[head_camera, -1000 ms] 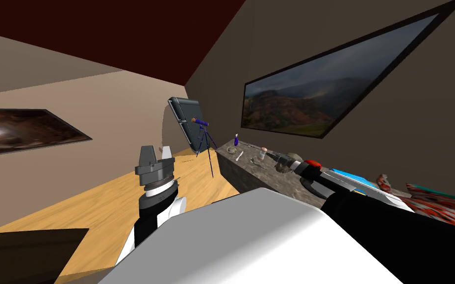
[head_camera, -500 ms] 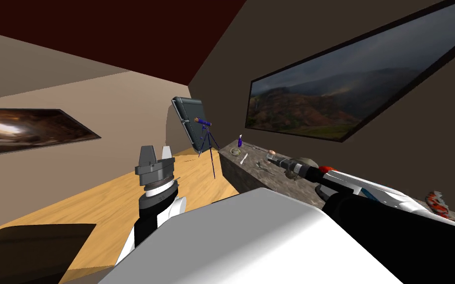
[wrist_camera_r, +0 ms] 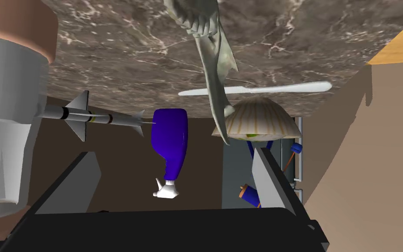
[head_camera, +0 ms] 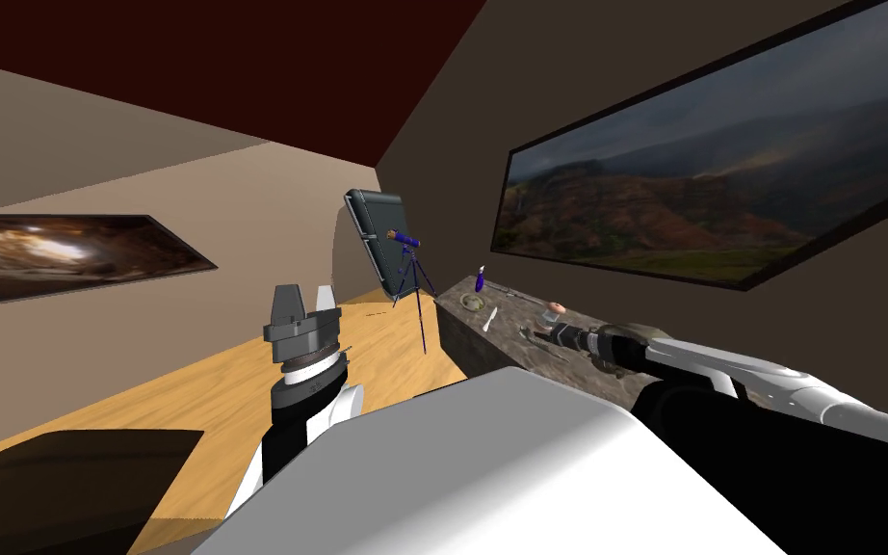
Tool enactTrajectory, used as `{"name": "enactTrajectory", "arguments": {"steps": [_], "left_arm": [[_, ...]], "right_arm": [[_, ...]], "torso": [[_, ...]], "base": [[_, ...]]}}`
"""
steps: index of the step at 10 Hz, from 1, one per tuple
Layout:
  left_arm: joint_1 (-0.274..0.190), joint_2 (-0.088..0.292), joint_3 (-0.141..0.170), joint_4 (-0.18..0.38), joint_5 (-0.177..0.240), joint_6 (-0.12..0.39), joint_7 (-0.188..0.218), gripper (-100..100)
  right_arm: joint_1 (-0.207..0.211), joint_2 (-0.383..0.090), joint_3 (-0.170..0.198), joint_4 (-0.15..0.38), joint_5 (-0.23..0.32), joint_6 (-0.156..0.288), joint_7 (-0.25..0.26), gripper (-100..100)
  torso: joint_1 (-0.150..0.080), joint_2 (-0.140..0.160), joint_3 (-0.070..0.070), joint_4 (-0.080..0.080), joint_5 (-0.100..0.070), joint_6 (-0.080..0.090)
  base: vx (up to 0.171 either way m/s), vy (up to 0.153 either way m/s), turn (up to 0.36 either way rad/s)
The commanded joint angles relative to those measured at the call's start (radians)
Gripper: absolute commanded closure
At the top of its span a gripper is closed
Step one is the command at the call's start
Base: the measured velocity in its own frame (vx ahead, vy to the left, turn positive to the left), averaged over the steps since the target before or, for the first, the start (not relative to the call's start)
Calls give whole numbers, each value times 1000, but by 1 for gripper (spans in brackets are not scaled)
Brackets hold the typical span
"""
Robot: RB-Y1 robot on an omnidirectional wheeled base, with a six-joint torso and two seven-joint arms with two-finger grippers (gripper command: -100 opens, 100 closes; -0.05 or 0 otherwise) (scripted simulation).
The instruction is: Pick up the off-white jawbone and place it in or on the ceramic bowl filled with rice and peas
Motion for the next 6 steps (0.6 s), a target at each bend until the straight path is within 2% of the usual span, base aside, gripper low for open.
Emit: {"name": "enactTrajectory", "arguments": {"steps": [1, 6], "left_arm": [[0, 0, 0, 0, 0, 0, 0, 0], [0, 0, 0, 0, 0, 0, 0, 0]], "right_arm": [[25, -43, 38, 46, 37, -9, 17, -100], [93, -130, 127, 137, 120, -31, 48, -100]], "torso": [[0, 0, 0, 0, 0, 0], [-2, 1, 1, 0, 0, 0]], "base": [[120, 89, 54], [109, 62, 29]]}}
